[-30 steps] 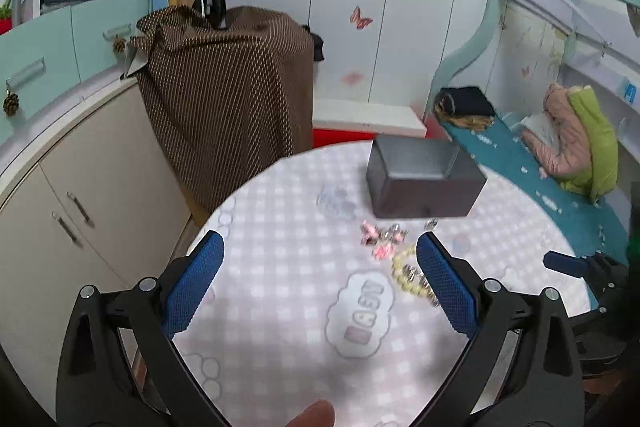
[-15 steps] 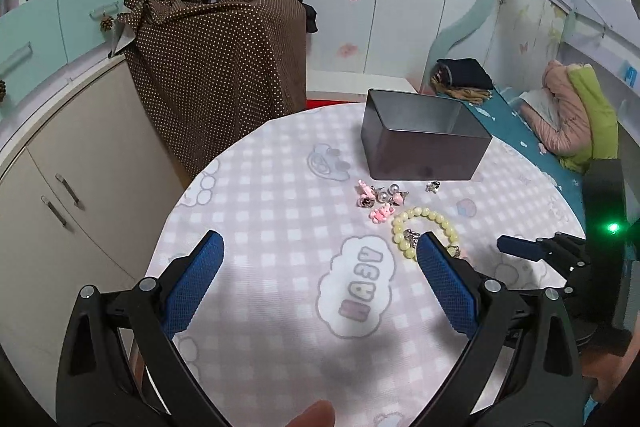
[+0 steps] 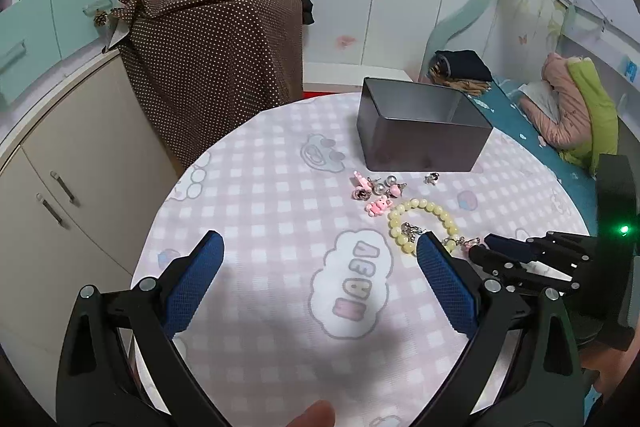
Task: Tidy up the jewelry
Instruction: 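Grasp the pink bunny charm with the left tool while the right tool grasps the pink heart charm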
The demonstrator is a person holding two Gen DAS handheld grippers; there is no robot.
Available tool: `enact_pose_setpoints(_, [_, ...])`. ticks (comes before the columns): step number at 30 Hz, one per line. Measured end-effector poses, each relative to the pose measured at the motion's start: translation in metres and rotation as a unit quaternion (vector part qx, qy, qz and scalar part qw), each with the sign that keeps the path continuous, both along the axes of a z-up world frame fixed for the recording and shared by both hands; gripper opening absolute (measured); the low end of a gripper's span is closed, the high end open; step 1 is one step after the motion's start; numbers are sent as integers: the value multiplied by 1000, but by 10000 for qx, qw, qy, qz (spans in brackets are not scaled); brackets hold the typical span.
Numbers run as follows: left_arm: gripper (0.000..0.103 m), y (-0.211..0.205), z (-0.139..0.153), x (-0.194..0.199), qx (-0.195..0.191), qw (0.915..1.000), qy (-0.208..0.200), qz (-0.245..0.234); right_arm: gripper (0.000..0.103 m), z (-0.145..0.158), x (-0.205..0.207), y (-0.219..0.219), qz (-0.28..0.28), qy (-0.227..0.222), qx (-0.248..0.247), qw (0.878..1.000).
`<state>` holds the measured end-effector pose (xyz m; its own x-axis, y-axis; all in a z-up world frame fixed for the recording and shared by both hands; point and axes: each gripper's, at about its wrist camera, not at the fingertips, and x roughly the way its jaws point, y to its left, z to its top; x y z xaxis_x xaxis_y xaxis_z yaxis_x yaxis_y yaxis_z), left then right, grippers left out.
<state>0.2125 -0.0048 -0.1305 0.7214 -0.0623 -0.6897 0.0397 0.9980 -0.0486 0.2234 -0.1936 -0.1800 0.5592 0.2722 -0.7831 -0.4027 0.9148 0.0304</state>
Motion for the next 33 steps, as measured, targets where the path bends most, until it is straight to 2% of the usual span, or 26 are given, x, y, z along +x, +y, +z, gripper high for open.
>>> enact_pose_setpoints(6, [97, -6, -6, 5, 1, 9999, 78, -92, 19, 14, -6, -15, -134, -71, 279, 9995])
enact_pose_setpoints(12, [97, -13, -18, 26, -34, 9994, 262, -230, 19, 23, -8, -20, -198, -106, 413, 9989])
enact_pose_setpoints(18, [97, -15, -31, 65, 241, 9990, 337, -158, 19, 24, -6, -19, -180, -96, 459, 9987])
enact_pose_setpoints(25, [96, -16, -51, 108, 280, 9977, 591, -200, 19, 23, -3, -22, -194, -63, 505, 9985])
enact_pose_setpoints(27, [89, -18, -59, 115, 366, 9966, 702, -229, 19, 23, -1, -22, -202, -54, 508, 9985])
enact_pose_setpoints(28, [75, -17, -62, 118, 346, 9962, 764, -243, 19, 23, 0, -23, -206, -54, 506, 9985])
enact_pose_setpoints(33, [65, -13, -65, 124, 287, 9961, 786, -273, 20, 23, 5, -24, -232, -50, 511, 9984])
